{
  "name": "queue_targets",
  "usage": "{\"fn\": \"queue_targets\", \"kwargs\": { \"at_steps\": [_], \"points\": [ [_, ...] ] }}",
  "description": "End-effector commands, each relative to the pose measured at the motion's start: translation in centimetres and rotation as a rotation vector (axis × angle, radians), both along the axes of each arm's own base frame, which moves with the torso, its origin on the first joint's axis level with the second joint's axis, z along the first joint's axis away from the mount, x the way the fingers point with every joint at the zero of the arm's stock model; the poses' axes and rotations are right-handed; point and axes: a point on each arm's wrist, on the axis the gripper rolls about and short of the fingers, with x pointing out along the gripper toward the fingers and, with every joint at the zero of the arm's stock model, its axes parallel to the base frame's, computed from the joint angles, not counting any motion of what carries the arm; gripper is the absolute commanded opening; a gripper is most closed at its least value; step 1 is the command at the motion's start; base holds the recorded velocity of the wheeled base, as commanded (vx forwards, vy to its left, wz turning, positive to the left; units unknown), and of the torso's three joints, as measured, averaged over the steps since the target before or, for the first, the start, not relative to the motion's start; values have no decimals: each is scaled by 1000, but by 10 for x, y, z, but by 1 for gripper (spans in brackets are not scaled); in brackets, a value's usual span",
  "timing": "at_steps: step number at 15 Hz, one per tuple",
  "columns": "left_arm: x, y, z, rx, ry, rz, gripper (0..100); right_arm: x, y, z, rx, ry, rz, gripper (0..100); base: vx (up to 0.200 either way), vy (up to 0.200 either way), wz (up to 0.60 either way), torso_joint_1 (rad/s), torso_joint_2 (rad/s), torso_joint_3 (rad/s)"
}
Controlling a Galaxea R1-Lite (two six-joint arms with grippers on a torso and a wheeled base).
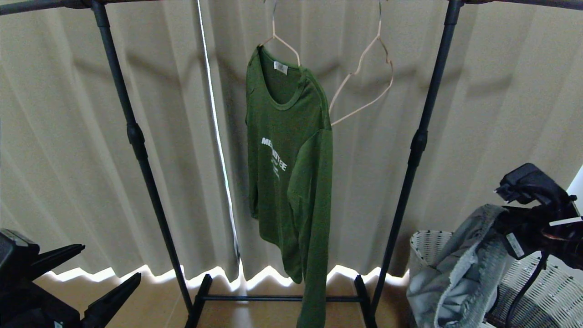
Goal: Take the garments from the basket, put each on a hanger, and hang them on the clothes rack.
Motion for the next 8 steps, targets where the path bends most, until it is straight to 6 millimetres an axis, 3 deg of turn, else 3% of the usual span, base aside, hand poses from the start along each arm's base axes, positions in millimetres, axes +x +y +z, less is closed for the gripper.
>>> {"fn": "queue_targets", "kwargs": {
  "at_steps": [1,4,7,8],
  "points": [
    [-3,0,0,-2,-9,-2,100,-14,16,52,148,-103,34,0,0,0,0,0,0,0],
    [-6,1,-1,-4,-18,-3,100,-9,28,60,273,-84,30,0,0,0,0,0,0,0],
    [-6,1,-1,-4,-12,0,100,-8,29,50,272,-49,29,0,0,0,0,0,0,0],
    [-6,1,-1,-5,-15,0,100,-8,30,49,271,-46,30,0,-200,0,0,2,2,7]
  ]
}}
